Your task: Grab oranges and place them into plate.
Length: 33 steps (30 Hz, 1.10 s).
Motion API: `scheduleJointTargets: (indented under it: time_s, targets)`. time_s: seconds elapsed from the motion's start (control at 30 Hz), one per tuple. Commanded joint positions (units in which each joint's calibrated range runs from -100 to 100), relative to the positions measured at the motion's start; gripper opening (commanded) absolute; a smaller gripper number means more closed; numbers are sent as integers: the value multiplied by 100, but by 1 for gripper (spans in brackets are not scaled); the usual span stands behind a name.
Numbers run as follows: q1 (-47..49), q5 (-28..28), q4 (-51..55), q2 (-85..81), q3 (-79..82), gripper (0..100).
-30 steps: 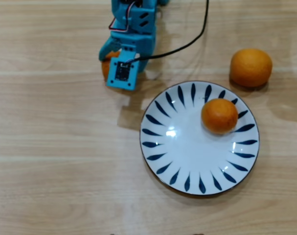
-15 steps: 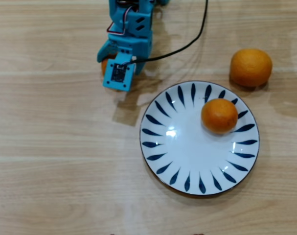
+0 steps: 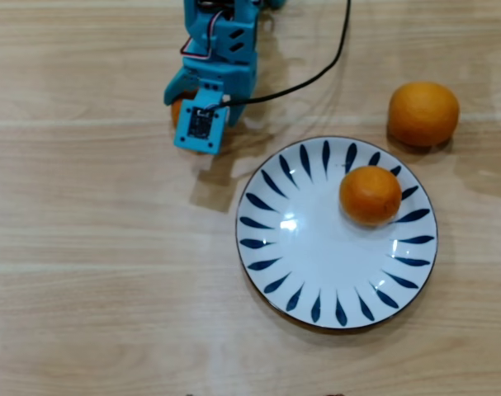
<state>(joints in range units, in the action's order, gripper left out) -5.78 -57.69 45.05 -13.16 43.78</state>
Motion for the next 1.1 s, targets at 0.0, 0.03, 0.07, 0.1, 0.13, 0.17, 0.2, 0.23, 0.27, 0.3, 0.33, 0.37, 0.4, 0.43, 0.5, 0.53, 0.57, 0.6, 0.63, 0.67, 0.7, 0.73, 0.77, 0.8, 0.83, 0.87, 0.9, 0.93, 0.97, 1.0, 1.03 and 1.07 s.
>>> scheduleJointTargets:
  time_s: [0.0, 0.03, 0.07, 0.1, 0.13, 0.17, 0.2, 0.23, 0.27, 0.3, 0.33, 0.37, 0.4, 0.43, 0.5, 0.53, 0.57, 0.6, 0.63, 0.67, 0.7, 0.73, 0.77, 0.8, 0.83, 0.87, 0.9, 0.93, 0.97, 1.0, 1.03, 1.07]
  targets:
    - [-83, 9, -74, -62, -28, 38]
    - [-83, 9, -74, -62, -28, 36]
    - [-83, 9, -74, -62, -28, 35]
    - [-83, 9, -66, -62, -28, 34]
    - [-83, 9, -57, -62, -28, 34]
    - [-83, 9, -57, -62, -28, 34]
    - [-83, 9, -57, -62, -28, 33]
    - [-83, 9, -57, -70, -28, 33]
    - [-83, 9, -57, -70, -28, 33]
    - [-83, 9, -57, -70, -28, 33]
    - [-83, 9, -57, -70, -28, 33]
    - [-83, 9, -66, -70, -28, 33]
    - [-83, 9, -66, -70, -28, 33]
    - [-83, 9, -66, -70, -28, 33]
    - [-83, 9, -57, -70, -28, 33]
    - [-83, 9, -48, -70, -28, 33]
    - [-83, 9, -48, -70, -28, 33]
    - [-75, 9, -48, -70, -28, 33]
    - [-67, 9, -48, -70, -28, 33]
    - [-59, 9, -57, -70, -28, 33]
    - [-51, 9, -66, -79, -28, 33]
    - [-43, 9, -66, -79, -28, 33]
    - [-35, 9, -66, -79, -28, 33]
    - [-27, 9, -66, -79, -46, 32]
    - [-18, 9, -48, -79, -91, 31]
    - [-10, 9, -40, -87, -136, 30]
    - [-2, 9, -40, -129, -209, 30]
    - [38, 9, -14, -197, -308, 30]
    - [78, 9, -5, -282, -408, 30]
    - [111, 9, -5, -366, -498, 30]
    - [135, 9, -5, -442, -598, 30]
    - [159, 9, -5, -501, -707, 30]
